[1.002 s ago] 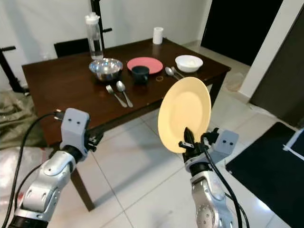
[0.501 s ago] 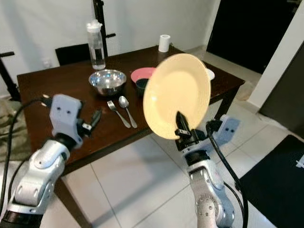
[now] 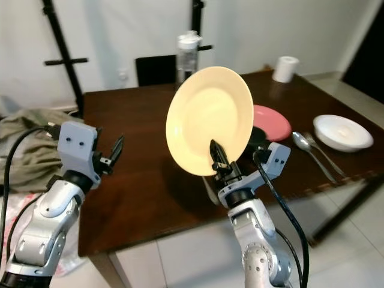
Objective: Setting the table
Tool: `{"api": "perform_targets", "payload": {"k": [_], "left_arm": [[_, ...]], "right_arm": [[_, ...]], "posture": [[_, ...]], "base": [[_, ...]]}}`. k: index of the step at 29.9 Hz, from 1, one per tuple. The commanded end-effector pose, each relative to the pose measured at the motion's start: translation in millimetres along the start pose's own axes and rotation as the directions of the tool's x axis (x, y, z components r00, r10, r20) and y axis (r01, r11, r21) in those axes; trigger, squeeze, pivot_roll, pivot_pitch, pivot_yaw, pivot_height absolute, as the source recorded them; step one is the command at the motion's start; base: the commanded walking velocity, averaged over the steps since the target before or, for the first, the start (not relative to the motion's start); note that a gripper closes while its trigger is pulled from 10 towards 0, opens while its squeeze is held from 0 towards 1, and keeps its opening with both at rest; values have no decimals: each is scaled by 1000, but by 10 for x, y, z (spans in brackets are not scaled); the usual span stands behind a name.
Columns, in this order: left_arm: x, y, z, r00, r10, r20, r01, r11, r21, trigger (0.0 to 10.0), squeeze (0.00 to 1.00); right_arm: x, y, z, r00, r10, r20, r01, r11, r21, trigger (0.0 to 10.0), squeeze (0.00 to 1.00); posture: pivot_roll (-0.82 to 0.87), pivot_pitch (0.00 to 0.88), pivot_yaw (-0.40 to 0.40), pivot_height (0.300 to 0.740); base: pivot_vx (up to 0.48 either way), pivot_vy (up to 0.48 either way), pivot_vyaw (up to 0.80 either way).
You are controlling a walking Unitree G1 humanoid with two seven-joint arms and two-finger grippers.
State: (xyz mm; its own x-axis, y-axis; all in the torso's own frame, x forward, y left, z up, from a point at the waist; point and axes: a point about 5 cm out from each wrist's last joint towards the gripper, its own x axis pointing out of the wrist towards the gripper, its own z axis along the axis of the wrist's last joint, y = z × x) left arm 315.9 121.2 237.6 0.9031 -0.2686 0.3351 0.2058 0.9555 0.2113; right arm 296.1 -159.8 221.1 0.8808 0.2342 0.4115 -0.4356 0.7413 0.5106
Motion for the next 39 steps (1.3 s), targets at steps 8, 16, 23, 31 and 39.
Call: {"api": "perform_targets", "payload": {"k": [8, 16, 23, 31, 39], "left_arm": [[-73, -122, -82, 997, -69, -45, 69, 998, -4, 10000, 0], [-86, -132, -105, 994, -91, -56, 91, 996, -9, 10000, 0], [-87, -120, -127, 993, -92, -68, 92, 996, -2, 10000, 0], [-34, 75, -124, 993, -87, -84, 92, 993, 69, 10000, 0], [0, 495, 9, 993, -82, -83, 97, 977, 188, 10000, 0]], "right_arm": [[-273, -12, 74, 991, 135, -2, -127, 931, 343, 10000, 0], [-563, -133, -165, 976, 117, -181, -47, 935, 352, 10000, 0], [-672, -125, -278, 949, 135, -284, -15, 922, 388, 10000, 0], [-688, -196, -758, 859, 60, -508, 143, 926, 350, 10000, 0], [-610, -315, -1099, 787, -40, -616, 242, 938, 248, 10000, 0]], "posture": [[94, 96, 70, 740], [90, 94, 68, 740], [92, 89, 67, 740], [105, 88, 64, 740], [133, 91, 59, 740]], "base": [[0, 0, 271], [0, 0, 0], [0, 0, 0], [0, 0, 0], [0, 0, 0]]}}
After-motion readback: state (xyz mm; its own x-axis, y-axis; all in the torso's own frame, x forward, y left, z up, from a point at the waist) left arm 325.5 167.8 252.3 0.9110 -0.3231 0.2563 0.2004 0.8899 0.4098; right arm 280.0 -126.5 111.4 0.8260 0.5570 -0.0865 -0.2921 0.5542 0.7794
